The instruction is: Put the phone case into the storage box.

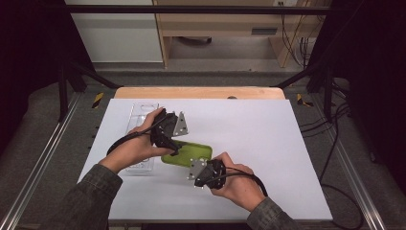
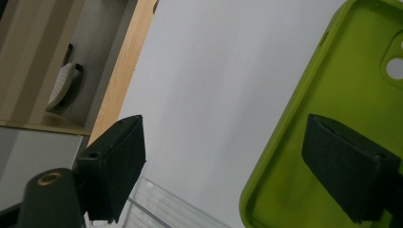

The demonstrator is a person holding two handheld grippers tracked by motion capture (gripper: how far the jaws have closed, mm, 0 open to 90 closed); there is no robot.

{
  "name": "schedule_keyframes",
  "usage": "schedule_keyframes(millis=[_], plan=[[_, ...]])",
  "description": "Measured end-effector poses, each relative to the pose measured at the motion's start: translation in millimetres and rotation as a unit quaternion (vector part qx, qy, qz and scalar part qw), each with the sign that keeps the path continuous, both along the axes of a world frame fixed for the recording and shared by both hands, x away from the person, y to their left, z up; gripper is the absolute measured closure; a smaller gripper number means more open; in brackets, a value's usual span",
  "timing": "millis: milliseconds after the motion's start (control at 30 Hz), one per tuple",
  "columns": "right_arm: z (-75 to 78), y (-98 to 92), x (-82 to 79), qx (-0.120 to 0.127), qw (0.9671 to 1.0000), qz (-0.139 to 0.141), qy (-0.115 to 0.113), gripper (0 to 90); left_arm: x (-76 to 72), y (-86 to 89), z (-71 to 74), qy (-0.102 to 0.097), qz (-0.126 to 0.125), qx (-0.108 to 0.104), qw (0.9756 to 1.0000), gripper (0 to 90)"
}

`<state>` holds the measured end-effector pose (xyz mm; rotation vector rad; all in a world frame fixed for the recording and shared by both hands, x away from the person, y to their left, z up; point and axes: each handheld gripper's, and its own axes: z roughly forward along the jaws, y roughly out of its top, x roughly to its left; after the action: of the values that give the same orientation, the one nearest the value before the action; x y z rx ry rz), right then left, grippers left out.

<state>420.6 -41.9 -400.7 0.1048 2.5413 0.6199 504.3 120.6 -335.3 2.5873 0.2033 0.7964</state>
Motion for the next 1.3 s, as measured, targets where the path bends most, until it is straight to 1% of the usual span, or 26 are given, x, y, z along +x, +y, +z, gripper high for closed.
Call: schedule_keyframes(millis=[67,133,200,300,333,367,433,500,667,733,800,933,1067,1200,1300], plan=[[-0.2,0.1,0.1,-0.001,1.0,0.001,-0.001,87.9,-0.2,-0.4,1.2,-0.007,0.007,-0.008,0.9999,18.0],[-0.3,0.2,0.0,-0.001,1.0,0.0,-0.001,87.9,-0.5,-0.2,2.8,-0.003,0.006,-0.015,0.9999,19.9],[-0.4,0.3,-0.3,-0.002,1.0,-0.002,-0.001,87.9,-1.1,-0.1,3.4,-0.002,0.004,-0.012,0.9999,22.0],[0.2,0.3,-0.6,-0.002,1.0,-0.001,-0.002,87.9,-2.2,-0.5,2.6,0.006,-0.003,-0.004,1.0,24.2],[0.0,0.3,-0.5,-0.001,1.0,0.0,-0.003,87.9,-2.4,-0.6,3.0,0.006,-0.006,0.004,1.0,25.3],[0.1,0.3,-0.7,-0.001,1.0,-0.002,-0.002,87.9,-2.6,-0.7,2.6,0.008,-0.008,0.005,0.9999,26.2],[0.1,0.4,-0.7,-0.001,1.0,-0.001,-0.003,87.9,-2.8,-1.1,2.5,0.007,-0.013,0.014,0.9998,27.7],[0.7,0.5,-1.2,-0.001,1.0,-0.003,-0.003,87.9,-3.0,-1.3,2.6,0.009,-0.017,0.016,0.9997,29.4],[2.2,0.4,-0.8,0.0,1.0,-0.003,-0.005,87.9,-4.2,-0.6,2.3,0.017,-0.031,0.023,0.9991,35.3],[2.7,0.1,-0.7,0.0,1.0,-0.003,-0.007,87.9,-5.1,-0.3,1.5,0.024,-0.036,0.032,0.9986,37.1],[2.5,0.0,-0.7,-0.001,1.0,-0.004,-0.007,87.9,-5.6,0.0,-0.3,0.028,-0.042,0.036,0.9981,38.7],[1.6,0.4,-1.1,-0.002,1.0,-0.005,-0.007,87.9,-6.3,0.2,-1.4,0.035,-0.044,0.046,0.9974,40.7],[1.9,0.8,-1.3,-0.003,0.9999,-0.002,-0.01,87.9,-6.7,0.3,-0.4,0.034,-0.045,0.048,0.9973,42.4],[1.9,1.4,-1.9,-0.004,0.9999,-0.002,-0.01,87.9,-7.0,0.1,-1.0,0.041,-0.044,0.052,0.9969,43.6],[1.3,1.1,-1.3,-0.006,0.9999,-0.002,-0.012,87.9,-7.5,0.0,-0.9,0.045,-0.043,0.054,0.9966,46.3]])
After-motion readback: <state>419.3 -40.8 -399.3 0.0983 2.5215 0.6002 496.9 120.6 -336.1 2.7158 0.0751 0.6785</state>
